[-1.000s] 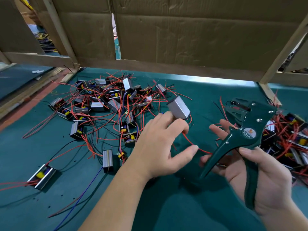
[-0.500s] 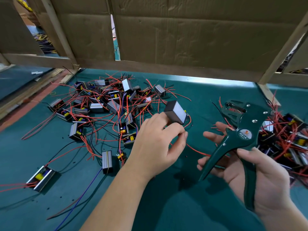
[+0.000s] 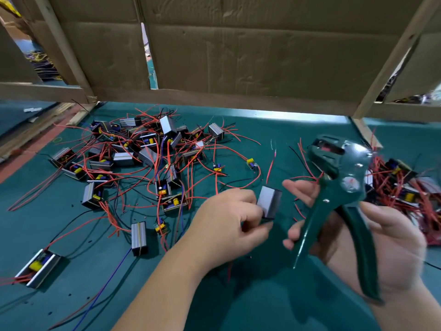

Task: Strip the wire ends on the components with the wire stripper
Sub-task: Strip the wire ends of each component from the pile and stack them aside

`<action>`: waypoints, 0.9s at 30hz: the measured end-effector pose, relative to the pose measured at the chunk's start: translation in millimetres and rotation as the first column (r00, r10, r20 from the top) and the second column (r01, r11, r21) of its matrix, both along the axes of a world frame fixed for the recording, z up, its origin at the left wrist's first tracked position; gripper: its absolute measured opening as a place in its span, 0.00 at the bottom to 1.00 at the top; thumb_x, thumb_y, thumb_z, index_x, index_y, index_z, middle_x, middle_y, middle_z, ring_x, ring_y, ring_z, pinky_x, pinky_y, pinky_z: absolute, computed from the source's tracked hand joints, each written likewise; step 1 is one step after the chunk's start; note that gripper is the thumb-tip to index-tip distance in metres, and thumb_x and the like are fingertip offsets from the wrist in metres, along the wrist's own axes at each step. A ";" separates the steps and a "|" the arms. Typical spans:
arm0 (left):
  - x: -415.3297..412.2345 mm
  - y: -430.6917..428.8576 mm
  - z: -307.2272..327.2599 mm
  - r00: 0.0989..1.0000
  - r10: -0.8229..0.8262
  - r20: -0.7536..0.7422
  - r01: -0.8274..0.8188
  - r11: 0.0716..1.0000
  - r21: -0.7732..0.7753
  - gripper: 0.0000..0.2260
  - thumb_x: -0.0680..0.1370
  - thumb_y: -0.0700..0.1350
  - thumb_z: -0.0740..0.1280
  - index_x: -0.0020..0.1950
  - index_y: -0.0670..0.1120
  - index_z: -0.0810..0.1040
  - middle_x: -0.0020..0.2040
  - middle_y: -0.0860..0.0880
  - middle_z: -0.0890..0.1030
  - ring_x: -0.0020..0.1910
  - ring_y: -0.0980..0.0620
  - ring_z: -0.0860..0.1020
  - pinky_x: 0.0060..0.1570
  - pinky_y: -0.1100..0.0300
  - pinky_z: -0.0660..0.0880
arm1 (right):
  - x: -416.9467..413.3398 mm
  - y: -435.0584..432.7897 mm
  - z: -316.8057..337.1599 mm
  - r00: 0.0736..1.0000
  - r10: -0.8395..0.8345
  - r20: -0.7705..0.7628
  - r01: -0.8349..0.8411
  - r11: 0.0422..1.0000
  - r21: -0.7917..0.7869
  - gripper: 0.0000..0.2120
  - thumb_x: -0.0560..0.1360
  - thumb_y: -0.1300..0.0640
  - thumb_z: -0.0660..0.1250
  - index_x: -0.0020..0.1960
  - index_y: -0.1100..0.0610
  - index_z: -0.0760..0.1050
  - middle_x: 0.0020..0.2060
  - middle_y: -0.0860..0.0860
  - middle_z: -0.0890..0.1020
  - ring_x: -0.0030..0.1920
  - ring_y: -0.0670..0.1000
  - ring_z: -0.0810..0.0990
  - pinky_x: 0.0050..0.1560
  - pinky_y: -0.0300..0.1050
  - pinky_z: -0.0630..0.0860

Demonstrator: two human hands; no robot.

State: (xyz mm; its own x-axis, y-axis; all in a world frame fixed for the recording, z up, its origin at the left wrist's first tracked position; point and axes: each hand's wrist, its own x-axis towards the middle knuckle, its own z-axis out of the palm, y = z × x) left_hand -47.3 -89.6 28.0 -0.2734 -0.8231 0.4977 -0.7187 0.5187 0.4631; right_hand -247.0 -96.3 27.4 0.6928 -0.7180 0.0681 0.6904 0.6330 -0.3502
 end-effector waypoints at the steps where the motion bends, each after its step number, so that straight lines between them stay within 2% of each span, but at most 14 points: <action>1: -1.0 0.5 -0.2 1.000 -0.017 0.014 0.017 1.000 -0.001 0.17 0.70 0.45 0.72 0.26 0.45 0.68 0.31 0.54 0.65 0.32 0.50 0.68 0.30 0.58 0.67 | 4.5 15.9 7.0 0.989 -0.051 -0.138 0.050 0.999 -0.014 0.31 0.75 0.60 0.63 0.72 0.74 0.57 0.58 0.75 0.70 0.53 0.74 0.74 0.58 0.71 0.66; 2: -0.1 1.3 -0.1 0.999 -0.032 0.016 0.032 0.999 0.012 0.17 0.70 0.45 0.73 0.26 0.45 0.68 0.31 0.54 0.65 0.32 0.50 0.69 0.31 0.58 0.67 | -4.5 10.9 20.2 0.977 -0.096 -0.192 0.091 0.995 -0.036 0.31 0.75 0.59 0.63 0.72 0.74 0.57 0.58 0.75 0.71 0.53 0.74 0.74 0.58 0.69 0.67; 5: 0.8 3.9 2.2 0.997 -0.078 -0.010 0.079 0.995 0.060 0.18 0.70 0.47 0.73 0.26 0.46 0.68 0.31 0.56 0.66 0.34 0.52 0.67 0.34 0.58 0.66 | -1.8 -5.2 19.6 0.994 -0.014 -0.109 0.009 0.999 -0.049 0.31 0.76 0.57 0.62 0.72 0.73 0.58 0.60 0.73 0.72 0.55 0.71 0.74 0.59 0.64 0.67; 7: -0.5 7.8 3.0 0.982 -0.161 -0.103 0.171 0.981 0.095 0.20 0.71 0.50 0.71 0.25 0.44 0.68 0.29 0.54 0.68 0.33 0.52 0.68 0.35 0.59 0.66 | -3.2 -9.6 20.2 0.989 -0.022 -0.145 0.017 0.999 -0.031 0.31 0.76 0.57 0.62 0.72 0.73 0.58 0.60 0.72 0.72 0.53 0.71 0.74 0.57 0.65 0.68; 9: 0.4 10.9 4.5 0.901 -0.241 -0.361 0.335 0.915 0.226 0.21 0.72 0.51 0.69 0.26 0.39 0.69 0.28 0.44 0.73 0.34 0.45 0.71 0.38 0.56 0.70 | -0.9 -6.0 20.0 0.989 -0.029 -0.142 0.022 0.998 -0.051 0.30 0.76 0.56 0.62 0.71 0.73 0.59 0.61 0.70 0.72 0.53 0.69 0.74 0.56 0.64 0.69; 11: 4.2 11.4 9.6 0.727 -0.199 -0.657 0.552 0.740 0.385 0.23 0.72 0.51 0.65 0.29 0.32 0.73 0.34 0.33 0.77 0.36 0.37 0.74 0.43 0.45 0.73 | -4.0 -8.4 19.5 0.992 0.021 -0.125 -0.027 0.999 -0.042 0.29 0.76 0.55 0.61 0.71 0.71 0.60 0.63 0.68 0.71 0.53 0.67 0.73 0.56 0.63 0.67; 12: 5.8 10.6 11.3 0.690 -0.147 -0.709 0.589 0.684 0.431 0.24 0.73 0.53 0.63 0.30 0.32 0.75 0.35 0.32 0.79 0.36 0.36 0.75 0.44 0.44 0.73 | -3.1 -8.4 21.0 0.990 0.042 -0.132 -0.046 0.998 -0.030 0.29 0.76 0.54 0.62 0.70 0.70 0.61 0.63 0.67 0.72 0.53 0.66 0.74 0.55 0.62 0.66; 15: 0.9 7.5 10.9 0.769 0.046 -0.637 0.380 0.769 0.513 0.23 0.74 0.57 0.62 0.27 0.42 0.76 0.28 0.45 0.81 0.32 0.42 0.74 0.44 0.47 0.70 | 3.9 -5.8 18.6 0.979 0.058 -0.196 -0.083 0.990 -0.117 0.27 0.76 0.53 0.61 0.69 0.68 0.67 0.62 0.64 0.75 0.56 0.63 0.74 0.56 0.59 0.64; 17: -5.1 3.8 4.4 0.763 0.198 -0.616 0.232 0.805 0.546 0.20 0.73 0.57 0.65 0.32 0.41 0.72 0.25 0.50 0.78 0.28 0.49 0.73 0.36 0.55 0.70 | 10.1 -0.8 19.9 0.975 0.023 -0.222 -0.052 0.991 -0.127 0.26 0.76 0.55 0.61 0.69 0.69 0.66 0.61 0.66 0.75 0.57 0.65 0.75 0.59 0.61 0.68; 19: -9.7 1.4 -1.7 0.669 0.317 -0.672 0.225 0.776 0.590 0.18 0.69 0.55 0.70 0.41 0.44 0.68 0.28 0.50 0.75 0.28 0.52 0.71 0.31 0.63 0.69 | 16.7 -2.6 21.3 0.978 0.041 -0.206 -0.065 0.992 -0.112 0.28 0.73 0.56 0.66 0.68 0.71 0.67 0.56 0.69 0.77 0.52 0.69 0.77 0.55 0.63 0.73; 21: -14.7 1.1 -4.8 0.538 0.406 -0.739 0.299 0.727 0.618 0.25 0.65 0.54 0.76 0.54 0.46 0.68 0.38 0.45 0.74 0.31 0.52 0.74 0.33 0.61 0.72 | 14.7 -6.5 15.6 0.979 0.005 -0.205 -0.027 0.994 -0.104 0.33 0.67 0.56 0.72 0.67 0.71 0.69 0.52 0.68 0.79 0.45 0.69 0.80 0.48 0.63 0.77; 23: -17.3 1.4 -5.0 0.370 0.448 -0.814 0.445 0.683 0.579 0.34 0.65 0.51 0.80 0.64 0.44 0.66 0.45 0.42 0.78 0.33 0.48 0.78 0.33 0.56 0.75 | 11.7 -7.5 14.3 0.987 0.001 -0.162 -0.016 0.995 -0.096 0.33 0.67 0.55 0.72 0.67 0.70 0.69 0.54 0.66 0.79 0.44 0.68 0.80 0.47 0.62 0.77; 25: -17.2 3.0 -0.5 0.222 0.433 -0.874 0.600 0.646 0.473 0.30 0.71 0.48 0.73 0.66 0.37 0.65 0.45 0.43 0.82 0.30 0.45 0.79 0.27 0.57 0.75 | 12.8 -6.2 19.9 0.992 0.030 -0.124 -0.039 0.997 -0.073 0.30 0.72 0.56 0.67 0.69 0.71 0.65 0.58 0.67 0.76 0.47 0.69 0.78 0.51 0.62 0.75; 27: -15.3 3.2 2.5 0.270 0.399 -0.876 0.611 0.632 0.476 0.24 0.73 0.49 0.67 0.62 0.34 0.72 0.44 0.41 0.80 0.27 0.45 0.77 0.25 0.59 0.74 | 14.7 -3.5 23.7 0.990 0.054 -0.134 -0.065 0.995 -0.074 0.30 0.74 0.56 0.65 0.70 0.72 0.62 0.60 0.68 0.74 0.49 0.70 0.77 0.53 0.63 0.74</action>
State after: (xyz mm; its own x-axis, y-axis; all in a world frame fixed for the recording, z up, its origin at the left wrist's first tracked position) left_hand -62.6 -86.4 30.5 -0.2065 -0.9601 -0.1887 0.4675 -0.2662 0.8429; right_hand -232.4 -99.8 51.1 0.7407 -0.6713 0.0278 0.5970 0.6386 -0.4855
